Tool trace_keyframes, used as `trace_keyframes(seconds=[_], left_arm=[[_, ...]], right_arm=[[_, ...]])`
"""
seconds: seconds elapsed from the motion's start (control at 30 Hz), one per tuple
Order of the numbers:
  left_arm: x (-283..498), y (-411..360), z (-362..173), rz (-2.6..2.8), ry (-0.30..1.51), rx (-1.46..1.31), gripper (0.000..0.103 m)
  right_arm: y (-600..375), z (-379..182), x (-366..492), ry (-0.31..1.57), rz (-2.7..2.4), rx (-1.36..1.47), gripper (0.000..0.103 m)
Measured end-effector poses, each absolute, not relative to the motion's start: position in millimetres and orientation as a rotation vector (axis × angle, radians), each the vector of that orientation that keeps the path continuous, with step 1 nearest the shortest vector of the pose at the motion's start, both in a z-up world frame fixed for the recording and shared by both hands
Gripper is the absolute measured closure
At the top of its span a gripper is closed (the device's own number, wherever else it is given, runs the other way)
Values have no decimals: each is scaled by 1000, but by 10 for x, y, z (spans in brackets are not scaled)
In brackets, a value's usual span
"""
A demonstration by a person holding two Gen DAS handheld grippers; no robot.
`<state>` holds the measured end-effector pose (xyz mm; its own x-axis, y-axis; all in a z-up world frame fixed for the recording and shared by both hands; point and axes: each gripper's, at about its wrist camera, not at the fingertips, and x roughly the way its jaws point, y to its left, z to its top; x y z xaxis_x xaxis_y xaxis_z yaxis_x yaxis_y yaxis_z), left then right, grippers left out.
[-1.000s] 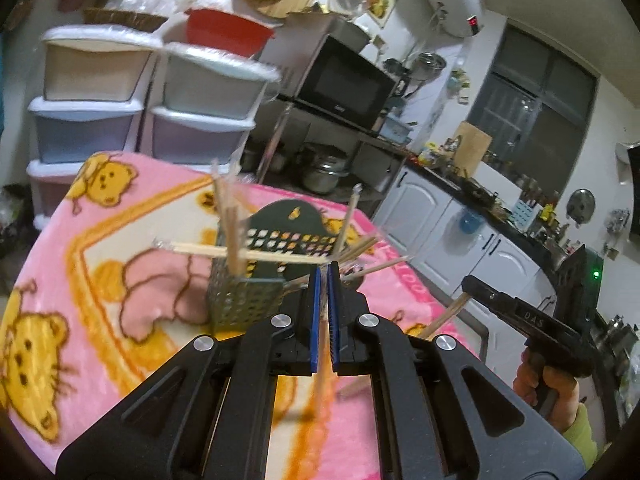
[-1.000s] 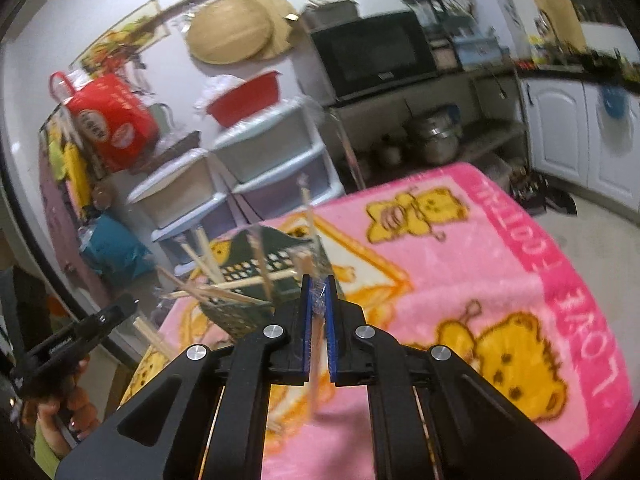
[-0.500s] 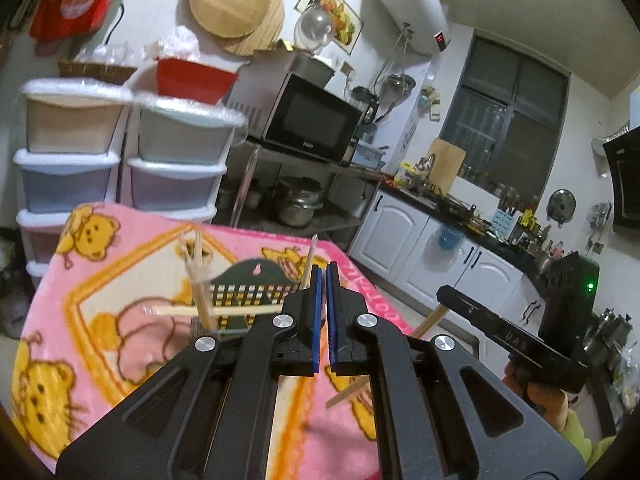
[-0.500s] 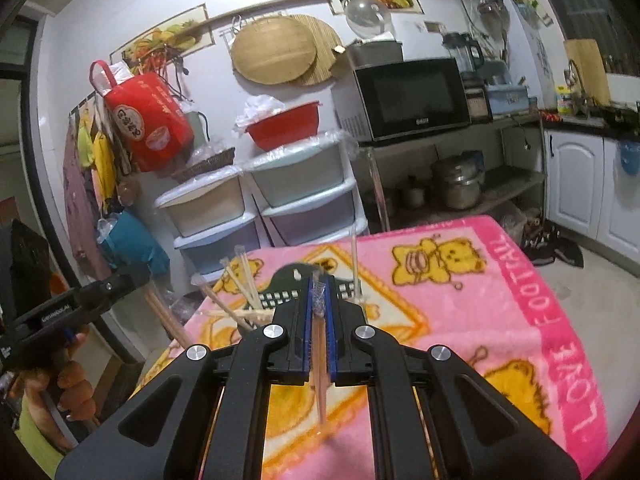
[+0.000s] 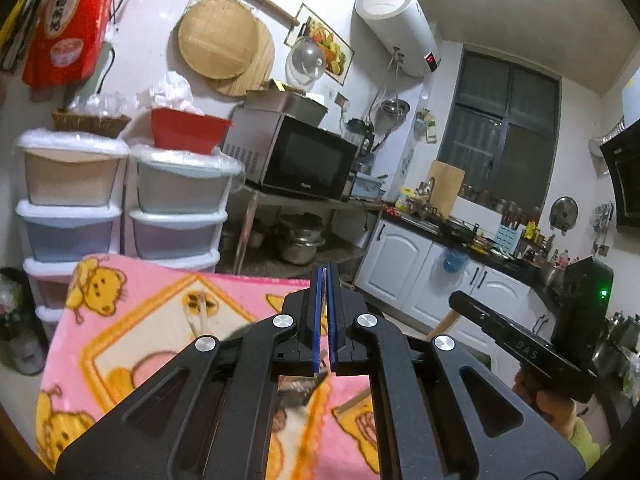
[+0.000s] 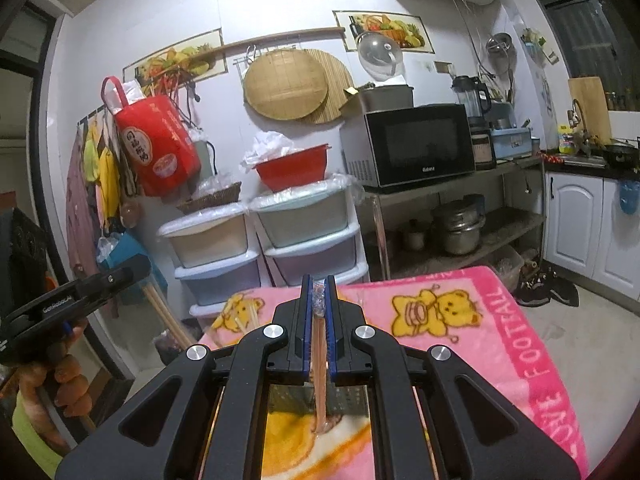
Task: Organize utensils
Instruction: 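Lift both held chopsticks up and carry them over the green basket, then open both tools to drop the chopsticks into the basket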
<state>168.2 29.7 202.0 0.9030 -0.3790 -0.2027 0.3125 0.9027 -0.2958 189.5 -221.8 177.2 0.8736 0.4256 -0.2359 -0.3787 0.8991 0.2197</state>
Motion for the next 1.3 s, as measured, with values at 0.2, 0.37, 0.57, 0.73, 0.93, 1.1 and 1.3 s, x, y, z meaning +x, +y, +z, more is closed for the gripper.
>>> trace_keyframes(seconds=[0.2, 0.37, 0.57, 0.73, 0.93, 1.1, 1.3], left_arm=[[1830, 346, 2207, -325, 230, -248, 102], [1949, 366, 2318, -294, 208, -241, 102], [2136, 378, 2366, -260, 191, -239, 102], [2297, 368, 2337, -242, 179, -233, 102], [2434, 319, 2242, -223, 171, -212, 102], [2513, 299, 2087, -221, 182, -200, 102], [2605, 304, 1879, -218, 216, -205, 102]], right_arm=[[-2200, 1991, 1979, 230, 407, 158, 97], [-2186, 2143, 2082, 188, 384, 152, 97], [-2126, 2186, 2281, 165, 344, 133, 97], [-2032, 2116, 2389, 154, 324, 99, 97], [-1938, 1967, 2532, 167, 325, 74, 97], [-1881, 1771, 2672, 199, 325, 71, 97], [-1799, 1570, 2757, 209, 343, 79, 97]])
